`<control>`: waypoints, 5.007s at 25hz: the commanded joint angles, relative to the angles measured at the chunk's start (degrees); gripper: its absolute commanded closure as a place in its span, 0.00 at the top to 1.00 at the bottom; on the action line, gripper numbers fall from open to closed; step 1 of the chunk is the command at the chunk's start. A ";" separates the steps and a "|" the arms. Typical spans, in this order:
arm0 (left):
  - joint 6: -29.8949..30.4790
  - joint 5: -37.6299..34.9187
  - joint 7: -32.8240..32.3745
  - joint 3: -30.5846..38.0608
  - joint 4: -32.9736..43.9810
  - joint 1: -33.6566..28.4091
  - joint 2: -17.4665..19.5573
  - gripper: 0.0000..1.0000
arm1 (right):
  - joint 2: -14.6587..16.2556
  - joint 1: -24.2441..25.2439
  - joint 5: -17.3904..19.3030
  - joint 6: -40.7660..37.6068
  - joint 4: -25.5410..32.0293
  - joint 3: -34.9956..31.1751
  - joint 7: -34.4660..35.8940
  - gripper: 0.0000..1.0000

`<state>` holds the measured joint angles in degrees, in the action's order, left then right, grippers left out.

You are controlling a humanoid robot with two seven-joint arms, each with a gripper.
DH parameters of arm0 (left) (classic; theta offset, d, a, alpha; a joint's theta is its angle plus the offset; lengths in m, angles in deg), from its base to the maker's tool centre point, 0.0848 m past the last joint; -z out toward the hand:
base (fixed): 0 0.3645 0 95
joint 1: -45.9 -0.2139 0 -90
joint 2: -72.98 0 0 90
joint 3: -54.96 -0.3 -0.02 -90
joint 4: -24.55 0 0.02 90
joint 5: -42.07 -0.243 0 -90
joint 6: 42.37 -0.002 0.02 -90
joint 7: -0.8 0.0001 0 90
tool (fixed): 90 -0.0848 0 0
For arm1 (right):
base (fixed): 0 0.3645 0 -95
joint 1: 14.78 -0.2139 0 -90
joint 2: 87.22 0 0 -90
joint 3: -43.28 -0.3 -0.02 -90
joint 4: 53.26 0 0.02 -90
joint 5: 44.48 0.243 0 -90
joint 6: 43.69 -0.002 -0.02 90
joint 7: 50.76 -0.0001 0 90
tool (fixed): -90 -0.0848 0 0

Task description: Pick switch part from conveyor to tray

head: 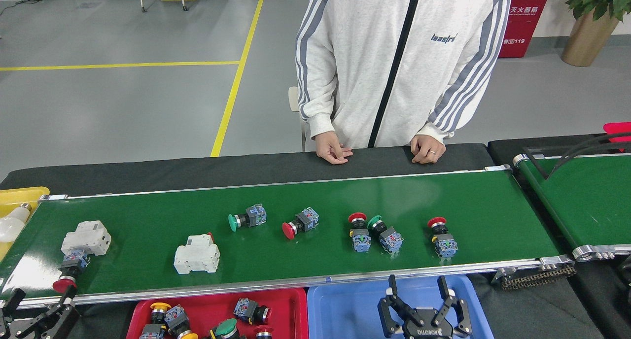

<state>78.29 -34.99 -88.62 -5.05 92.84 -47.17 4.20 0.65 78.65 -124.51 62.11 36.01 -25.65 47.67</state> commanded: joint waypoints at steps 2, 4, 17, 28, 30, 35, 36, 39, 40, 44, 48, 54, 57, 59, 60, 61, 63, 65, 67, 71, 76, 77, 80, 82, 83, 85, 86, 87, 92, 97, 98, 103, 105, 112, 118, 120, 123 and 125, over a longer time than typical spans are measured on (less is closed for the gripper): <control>-0.43 -0.11 0.47 -1.52 -4.31 3.68 2.16 0.99 | 1.52 -3.78 -0.04 -0.69 -2.26 2.48 -2.98 0.98; -0.43 -0.20 0.47 -1.78 -7.47 5.97 2.96 0.99 | 1.60 -5.36 0.14 -1.04 -3.23 3.54 -3.42 0.98; -8.60 0.59 2.67 -12.59 -22.50 17.31 5.86 0.30 | -0.15 -10.55 0.40 -6.31 -7.09 3.98 -9.39 0.98; 11.97 0.86 7.85 -12.85 0.52 7.46 0.32 0.09 | -3.14 -16.35 0.23 -5.96 -14.04 4.94 -10.71 0.98; 14.34 0.59 7.59 -12.94 10.02 0.43 -1.79 0.12 | -4.99 -18.46 0.23 -6.22 -17.03 5.30 -10.71 0.98; 14.34 -1.52 4.25 -14.70 23.90 -11.96 -8.47 0.37 | -7.01 -24.08 0.58 -5.96 -24.06 8.37 -10.71 0.97; 14.34 -2.57 2.84 -15.14 25.57 -12.75 -9.96 0.61 | -7.01 -24.43 0.58 -5.96 -24.41 9.07 -10.80 0.89; 14.34 -2.75 2.49 -15.23 26.98 -13.89 -12.86 1.00 | -6.83 -24.79 0.32 -6.31 -24.50 11.10 -12.21 0.47; 14.34 -2.57 2.49 -15.14 26.98 -14.25 -12.86 1.00 | -6.66 -24.87 0.32 -6.40 -24.50 11.45 -12.82 0.42; 14.34 -2.31 2.49 -14.35 26.98 -14.33 -12.95 1.00 | -5.95 -24.79 0.40 -6.84 -24.32 11.71 -13.09 0.28; 14.34 -2.04 2.58 -7.23 26.71 -14.33 -15.59 1.00 | -5.69 -24.52 0.49 -10.79 -23.44 11.62 -12.82 0.05; 2.04 -2.40 2.49 0.42 21.27 -14.07 -12.60 1.00 | -5.69 -22.68 0.23 -12.38 -15.18 19.71 -12.38 0.01; 1.86 -2.13 2.49 0.86 18.80 -13.46 -9.96 1.00 | -5.08 -21.97 0.14 -12.38 -9.91 29.55 -11.59 0.27; 1.95 -2.04 2.49 0.77 18.28 -12.49 -9.17 1.00 | -4.99 -21.62 -0.12 -12.29 -8.59 34.30 -11.59 1.00; 1.95 -2.04 2.23 0.68 17.93 -11.61 -8.82 1.00 | -5.25 -21.71 -0.04 -12.29 -8.76 36.23 -11.50 1.00; 1.95 -2.04 2.14 0.33 17.31 -10.29 -8.29 1.00 | -5.43 -21.71 -0.04 -12.29 -8.85 37.20 -11.59 1.00; 1.86 -2.05 1.96 0.07 14.77 -7.75 -7.42 1.00 | -5.52 -21.36 0.05 -12.20 -8.76 37.29 -11.68 1.00; 1.86 -2.13 1.96 0.07 12.12 -5.46 -6.54 1.00 | -5.16 -21.27 0.14 -11.85 -8.68 36.85 -11.77 1.00; 2.04 -2.04 1.96 0.07 10.19 -4.75 -5.04 1.00 | -4.99 -21.01 0.23 -11.76 -8.15 35.79 -11.68 1.00; 1.60 -1.61 1.96 0.33 7.12 -4.14 -2.67 1.00 | -3.41 -16.00 0.32 -8.60 -2.88 21.13 -11.42 1.00; -0.25 -1.52 1.70 0.59 2.81 -2.21 -1.09 1.00 | -1.82 -8.35 0.58 -7.02 0.20 -1.91 -5.00 1.00; -0.60 -1.52 1.70 0.42 1.41 -1.24 -0.65 1.00 | -1.65 -6.86 0.67 -7.10 0.20 -6.82 -4.04 1.00; -1.48 -1.52 1.70 0.15 -2.29 1.66 0.93 1.00 | -1.30 -4.13 1.81 -7.28 0.02 -16.94 -3.77 1.00; -2.27 -1.52 1.70 -0.02 -6.15 4.21 2.60 1.00 | 0.72 -3.60 4.09 -7.28 -0.41 -20.63 -3.86 1.00; -2.80 -1.61 1.70 -0.02 -7.65 5.00 3.22 1.00 | 2.22 -3.52 4.97 -7.37 -0.50 -20.90 -3.86 1.00; -4.47 -1.61 1.70 -0.11 -11.43 6.85 4.98 1.00 | 5.03 -3.52 7.08 -7.37 -0.59 -20.90 -3.77 1.00; -5.35 -1.61 1.70 -0.11 -13.19 7.55 5.68 1.00 | 6.00 -3.52 8.05 -7.37 -0.68 -20.90 -3.77 1.00; -6.31 -1.61 1.70 -0.20 -15.03 8.52 6.30 1.00 | 6.61 -3.60 8.75 -7.37 -0.68 -20.90 -3.77 1.00; -10.53 -1.78 1.87 -1.52 -22.68 12.21 9.02 1.00 | 6.53 -4.13 9.28 -9.47 -0.59 -20.81 -3.77 1.00; -17.12 -1.61 2.23 -2.13 -26.28 12.91 9.90 0.59 | 6.00 -4.13 9.28 -15.37 -0.59 -20.72 -3.86 1.00; -17.30 -1.52 2.23 -2.13 -26.90 12.91 9.81 0.37 | 5.82 -4.13 9.28 -15.72 -0.59 -20.72 -3.86 1.00; -17.47 -1.08 2.49 -2.13 -27.43 12.91 9.64 0.16 | 6.17 -3.87 9.37 -15.89 -0.59 -20.72 -3.77 1.00; -17.39 -1.08 2.49 -2.31 -27.34 12.91 9.55 0.15 | 6.26 -3.87 9.37 -15.89 -0.68 -20.81 -3.77 1.00; -13.88 1.64 3.81 -3.63 -20.84 11.95 8.84 0.11 | 6.00 -3.78 9.46 -15.63 -0.59 -21.33 -3.77 1.00; 5.64 6.13 3.46 -3.71 -0.27 1.93 3.83 0.09 | 6.00 -3.69 9.46 -15.45 -0.59 -23.36 -3.77 1.00; 10.12 6.13 3.19 -3.71 8.96 -3.52 -0.12 0.08 | 6.00 -3.69 9.46 -15.45 -0.59 -23.36 -3.77 1.00; 14.34 5.78 3.02 -3.80 20.47 -10.38 -4.87 0.08 | 6.09 -3.69 9.46 -15.63 -0.50 -23.36 -3.68 1.00; 14.34 5.51 2.23 -6.35 25.48 -13.46 -7.59 0.08 | 6.09 -3.69 9.46 -15.63 -0.50 -23.36 -3.68 1.00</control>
<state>90.90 -29.41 -86.07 -10.41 115.37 -59.94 -2.77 6.61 75.40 -115.18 46.80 34.73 -48.71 43.43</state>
